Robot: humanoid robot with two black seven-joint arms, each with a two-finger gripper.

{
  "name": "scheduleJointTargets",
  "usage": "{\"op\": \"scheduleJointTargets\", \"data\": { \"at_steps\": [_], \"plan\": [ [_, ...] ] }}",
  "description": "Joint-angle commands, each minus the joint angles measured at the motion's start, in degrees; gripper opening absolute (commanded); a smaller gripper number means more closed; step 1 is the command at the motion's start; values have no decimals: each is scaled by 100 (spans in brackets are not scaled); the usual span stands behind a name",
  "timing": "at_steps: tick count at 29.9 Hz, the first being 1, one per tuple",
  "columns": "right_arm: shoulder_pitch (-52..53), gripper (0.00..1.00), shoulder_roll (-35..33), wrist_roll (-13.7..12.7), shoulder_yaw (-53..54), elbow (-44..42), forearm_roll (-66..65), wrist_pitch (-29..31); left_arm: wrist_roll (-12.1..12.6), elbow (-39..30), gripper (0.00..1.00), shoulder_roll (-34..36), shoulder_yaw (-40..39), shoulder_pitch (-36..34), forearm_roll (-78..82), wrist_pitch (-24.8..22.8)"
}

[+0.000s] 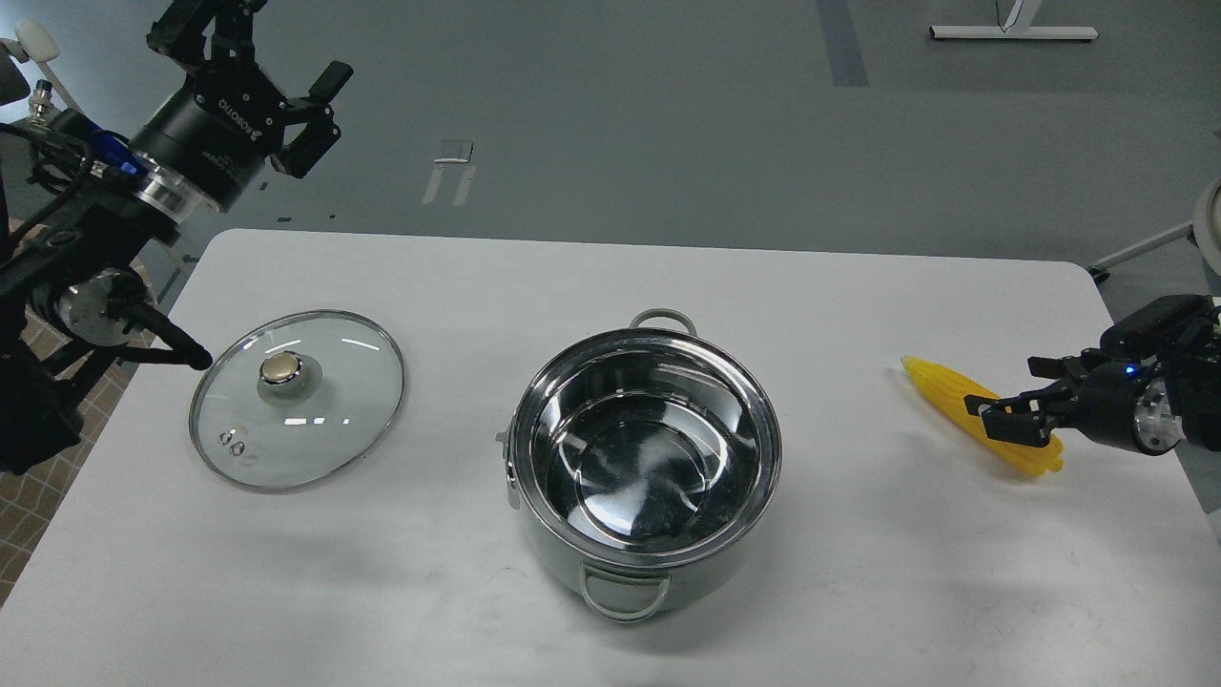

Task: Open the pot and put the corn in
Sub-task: 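Reach the right gripper to the yellow corn cob and grasp it, then lift the corn cob and carry it over the open pot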

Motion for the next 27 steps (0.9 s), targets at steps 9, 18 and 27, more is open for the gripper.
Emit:
{"op": "scheduleJointTargets", "data": {
  "at_steps": [9, 18, 27],
  "plan": [
    [-66, 0, 301, -1, -519, -347, 15, -328, 0, -11, 97, 14, 17, 17, 0, 2],
    [504, 0, -262, -1, -404, 742, 130, -451, 0, -169, 97, 14, 17, 17, 0, 20],
    [2824, 0, -667, -1, -720, 2289, 797, 59, 0, -169, 97, -30, 17, 17, 0, 81]
  ]
}}
